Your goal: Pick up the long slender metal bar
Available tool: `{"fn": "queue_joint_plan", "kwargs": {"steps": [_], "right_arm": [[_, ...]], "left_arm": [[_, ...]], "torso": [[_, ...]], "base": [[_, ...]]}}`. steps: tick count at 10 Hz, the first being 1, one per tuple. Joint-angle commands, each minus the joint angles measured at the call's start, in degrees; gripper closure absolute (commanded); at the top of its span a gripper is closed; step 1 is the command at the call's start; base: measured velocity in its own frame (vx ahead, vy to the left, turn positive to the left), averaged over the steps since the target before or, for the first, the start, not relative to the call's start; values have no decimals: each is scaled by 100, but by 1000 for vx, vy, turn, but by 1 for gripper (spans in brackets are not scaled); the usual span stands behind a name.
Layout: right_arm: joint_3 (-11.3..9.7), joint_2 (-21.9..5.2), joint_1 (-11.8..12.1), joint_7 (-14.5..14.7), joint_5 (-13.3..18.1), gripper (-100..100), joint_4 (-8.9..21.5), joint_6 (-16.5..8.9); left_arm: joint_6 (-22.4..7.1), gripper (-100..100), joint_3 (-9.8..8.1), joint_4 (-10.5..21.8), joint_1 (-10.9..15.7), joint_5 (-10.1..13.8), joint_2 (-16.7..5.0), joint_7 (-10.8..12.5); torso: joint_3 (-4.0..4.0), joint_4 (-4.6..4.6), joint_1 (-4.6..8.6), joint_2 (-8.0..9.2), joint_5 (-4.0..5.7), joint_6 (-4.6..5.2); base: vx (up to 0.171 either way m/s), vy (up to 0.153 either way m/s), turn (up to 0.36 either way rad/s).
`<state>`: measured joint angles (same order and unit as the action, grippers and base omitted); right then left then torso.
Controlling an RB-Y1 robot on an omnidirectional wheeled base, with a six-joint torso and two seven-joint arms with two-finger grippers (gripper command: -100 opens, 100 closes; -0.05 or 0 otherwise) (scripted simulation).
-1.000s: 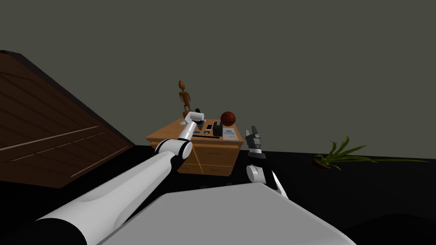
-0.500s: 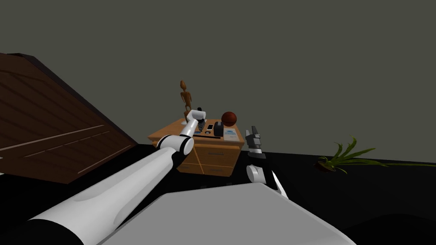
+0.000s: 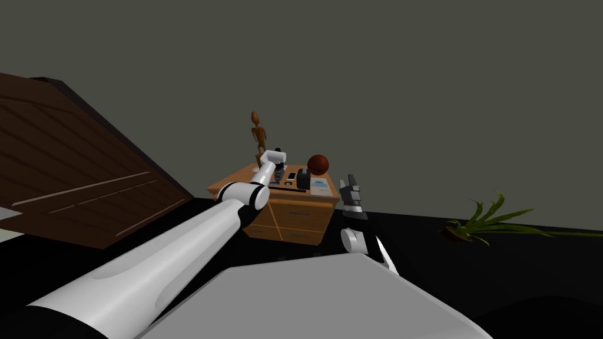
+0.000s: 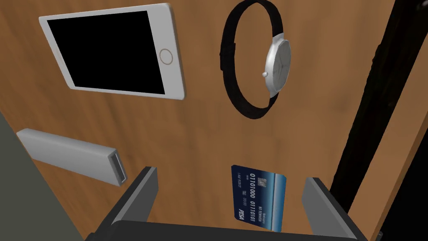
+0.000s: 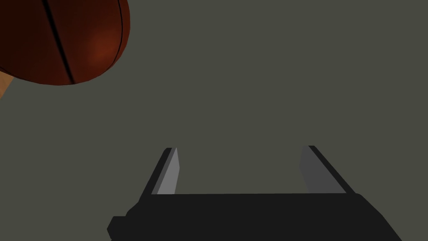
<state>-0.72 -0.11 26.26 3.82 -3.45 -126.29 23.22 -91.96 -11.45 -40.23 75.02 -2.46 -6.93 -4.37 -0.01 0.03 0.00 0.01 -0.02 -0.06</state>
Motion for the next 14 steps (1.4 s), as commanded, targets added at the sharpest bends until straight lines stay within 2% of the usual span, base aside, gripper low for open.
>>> {"fn": "queue_joint_plan", "kwargs": {"steps": [1,2,3,4,5,6,8,9,11,12,13,14], "right_arm": [[0,0,0,0,0,0,0,0],[0,0,0,0,0,0,0,0],[0,0,0,0,0,0,0,0],[0,0,0,0,0,0,0,0],[0,0,0,0,0,0,0,0],[0,0,0,0,0,0,0,0],[0,0,0,0,0,0,0,0],[0,0,0,0,0,0,0,0],[0,0,0,0,0,0,0,0],[0,0,0,0,0,0,0,0],[0,0,0,0,0,0,0,0],[0,0,0,0,0,0,0,0]], "left_arm": [[-286,-100,-88,263,192,-45,33,18],[-361,-100,-88,263,192,-45,33,18],[-568,-100,-160,496,331,-81,60,33],[-584,-100,-160,496,331,-81,60,33],[-773,-100,-224,701,436,-111,88,47],[-773,-100,-224,701,436,-111,88,47],[-1040,-100,-319,1012,548,-154,150,68],[-1115,-100,-348,1107,565,-166,179,74],[-1042,-100,-345,1158,590,-162,178,93],[-1071,0,-345,1140,583,-163,179,89],[-881,-100,-312,1192,441,-160,197,89],[-881,-100,-312,1192,441,-160,197,89]], "torso": [[0,0,0,0,0,0],[0,0,0,0,0,-1],[0,0,1,0,0,0],[0,0,0,0,0,-1],[0,0,1,0,0,1],[0,0,0,1,0,0],[1,0,0,1,0,0],[0,0,1,1,0,0],[1,0,1,1,0,1],[1,0,1,2,0,1],[1,0,0,3,0,1],[0,1,-1,1,-1,0]], "base": [[8,0,63],[9,-1,38],[8,0,64],[6,-2,24],[5,0,50],[4,-1,30],[5,-1,51],[5,-3,45],[0,0,0],[0,0,0],[4,0,-10],[0,0,0]]}}
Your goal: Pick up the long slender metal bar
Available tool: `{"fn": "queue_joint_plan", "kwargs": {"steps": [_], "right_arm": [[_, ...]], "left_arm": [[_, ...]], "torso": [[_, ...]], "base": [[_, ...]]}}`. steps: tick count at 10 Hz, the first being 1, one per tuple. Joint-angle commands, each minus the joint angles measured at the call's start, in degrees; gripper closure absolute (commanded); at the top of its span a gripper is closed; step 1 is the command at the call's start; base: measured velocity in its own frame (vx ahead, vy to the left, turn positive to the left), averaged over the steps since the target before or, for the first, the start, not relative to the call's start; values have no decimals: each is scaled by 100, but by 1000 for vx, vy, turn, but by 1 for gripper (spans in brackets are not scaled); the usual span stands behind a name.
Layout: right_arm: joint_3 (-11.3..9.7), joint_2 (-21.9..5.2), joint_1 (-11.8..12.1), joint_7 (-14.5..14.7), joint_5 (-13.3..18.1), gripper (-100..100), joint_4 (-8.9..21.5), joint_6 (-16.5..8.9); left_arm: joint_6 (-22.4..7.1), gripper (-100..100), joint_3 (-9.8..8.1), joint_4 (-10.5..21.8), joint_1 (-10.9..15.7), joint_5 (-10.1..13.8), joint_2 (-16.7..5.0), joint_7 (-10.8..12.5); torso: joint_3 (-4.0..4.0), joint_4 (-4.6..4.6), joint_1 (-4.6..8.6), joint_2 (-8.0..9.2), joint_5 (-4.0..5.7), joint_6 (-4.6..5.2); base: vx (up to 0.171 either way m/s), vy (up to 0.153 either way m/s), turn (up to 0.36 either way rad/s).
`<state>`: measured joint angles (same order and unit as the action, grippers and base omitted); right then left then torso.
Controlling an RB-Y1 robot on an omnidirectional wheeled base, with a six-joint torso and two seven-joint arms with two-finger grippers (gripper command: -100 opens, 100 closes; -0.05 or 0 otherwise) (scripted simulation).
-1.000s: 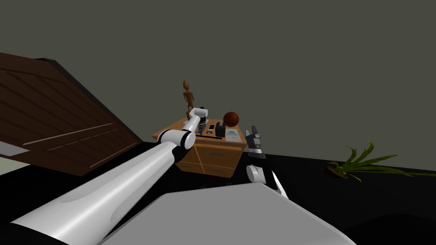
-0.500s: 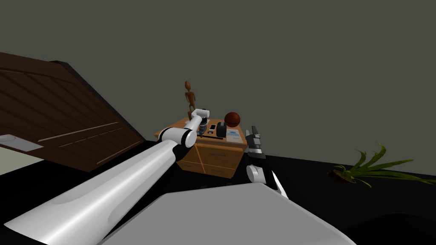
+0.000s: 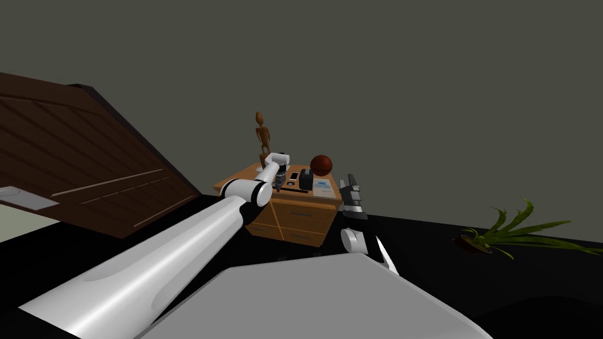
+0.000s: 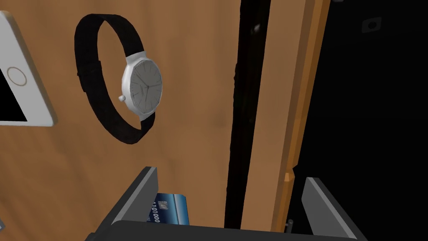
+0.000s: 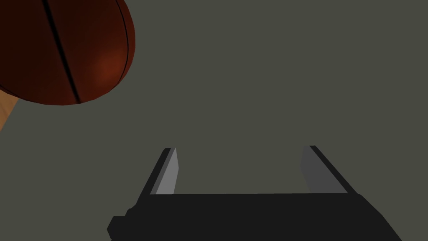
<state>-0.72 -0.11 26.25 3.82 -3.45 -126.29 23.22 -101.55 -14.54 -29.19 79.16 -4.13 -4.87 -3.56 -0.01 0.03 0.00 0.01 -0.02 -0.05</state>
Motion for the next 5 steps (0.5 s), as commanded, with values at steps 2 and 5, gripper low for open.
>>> {"fn": "queue_joint_plan", "kwargs": {"steps": [2,5], "right_arm": [[0,0,0,0,0,0,0,0],[0,0,0,0,0,0,0,0]], "left_arm": [[144,-100,0,179,31,12,-16,11],[163,100,0,204,26,13,-15,13]], "torso": [[0,0,0,0,0,0],[-4,0,1,-8,0,5]], "base": [[0,0,0],[-1,0,4]]}}
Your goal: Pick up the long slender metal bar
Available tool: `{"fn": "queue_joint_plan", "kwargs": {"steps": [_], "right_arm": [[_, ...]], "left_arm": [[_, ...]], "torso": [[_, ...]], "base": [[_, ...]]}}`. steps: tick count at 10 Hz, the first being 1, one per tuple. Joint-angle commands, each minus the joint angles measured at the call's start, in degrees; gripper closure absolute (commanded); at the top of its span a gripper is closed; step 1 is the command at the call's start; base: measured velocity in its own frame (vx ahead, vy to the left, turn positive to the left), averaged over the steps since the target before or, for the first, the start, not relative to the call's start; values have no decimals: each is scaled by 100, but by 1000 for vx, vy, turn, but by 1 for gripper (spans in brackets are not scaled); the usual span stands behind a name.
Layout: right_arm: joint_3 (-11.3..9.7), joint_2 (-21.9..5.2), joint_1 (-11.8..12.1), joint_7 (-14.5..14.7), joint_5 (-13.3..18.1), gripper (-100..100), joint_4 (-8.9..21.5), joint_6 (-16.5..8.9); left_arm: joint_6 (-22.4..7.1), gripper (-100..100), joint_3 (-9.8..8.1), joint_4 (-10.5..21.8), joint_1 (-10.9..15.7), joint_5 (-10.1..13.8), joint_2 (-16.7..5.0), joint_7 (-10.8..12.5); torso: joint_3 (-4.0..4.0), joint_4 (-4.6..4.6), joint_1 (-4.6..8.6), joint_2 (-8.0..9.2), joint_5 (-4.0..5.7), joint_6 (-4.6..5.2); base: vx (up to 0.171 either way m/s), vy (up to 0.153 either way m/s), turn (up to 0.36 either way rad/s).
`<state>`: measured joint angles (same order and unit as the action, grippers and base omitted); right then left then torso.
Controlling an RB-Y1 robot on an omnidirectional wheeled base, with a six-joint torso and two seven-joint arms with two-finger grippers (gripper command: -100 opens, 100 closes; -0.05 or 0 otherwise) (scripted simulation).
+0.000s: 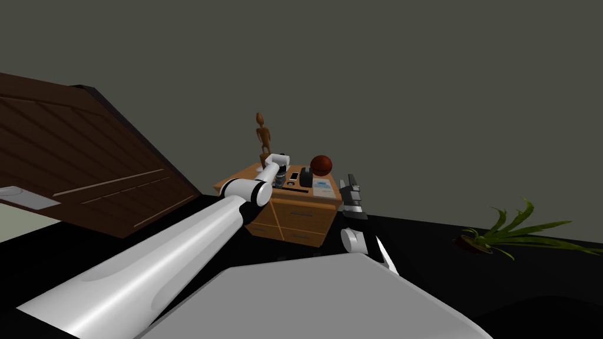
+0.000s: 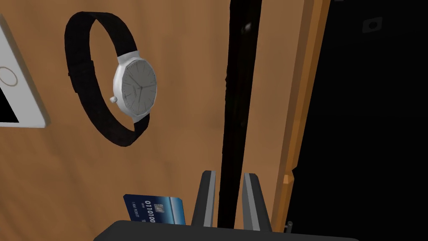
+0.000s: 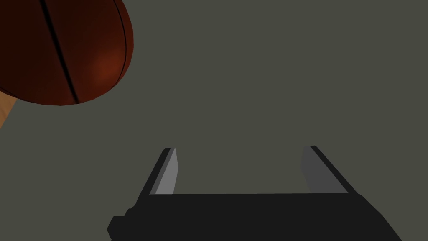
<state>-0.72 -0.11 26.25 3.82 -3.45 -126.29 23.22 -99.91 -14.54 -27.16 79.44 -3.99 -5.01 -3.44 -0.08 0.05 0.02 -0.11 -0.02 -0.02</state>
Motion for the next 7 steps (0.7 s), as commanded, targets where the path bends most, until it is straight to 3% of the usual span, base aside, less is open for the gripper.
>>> {"fn": "queue_joint_plan", "kwargs": {"steps": [1,2,3,4,6,7], "right_arm": [[0,0,0,0,0,0,0,0],[0,0,0,0,0,0,0,0],[0,0,0,0,0,0,0,0],[0,0,0,0,0,0,0,0],[0,0,0,0,0,0,0,0],[0,0,0,0,0,0,0,0]], "left_arm": [[0,100,0,0,0,0,0,0],[-1,100,1,0,0,0,1,-2],[-1,0,1,1,0,0,2,-4],[-179,100,-19,-139,71,-8,-3,-4],[-139,100,-31,-23,150,1,-24,-2],[-154,0,-33,-25,163,2,-29,-5]], "torso": [[0,0,0,0,0,0],[-1,0,0,-2,0,-1],[-2,1,0,-4,0,-2],[-2,1,0,-4,0,-2],[1,-4,2,-1,1,-4],[-1,0,1,-2,0,-4]], "base": [[0,0,0],[0,0,0],[0,0,0],[0,0,0],[0,0,0],[0,0,0]]}}
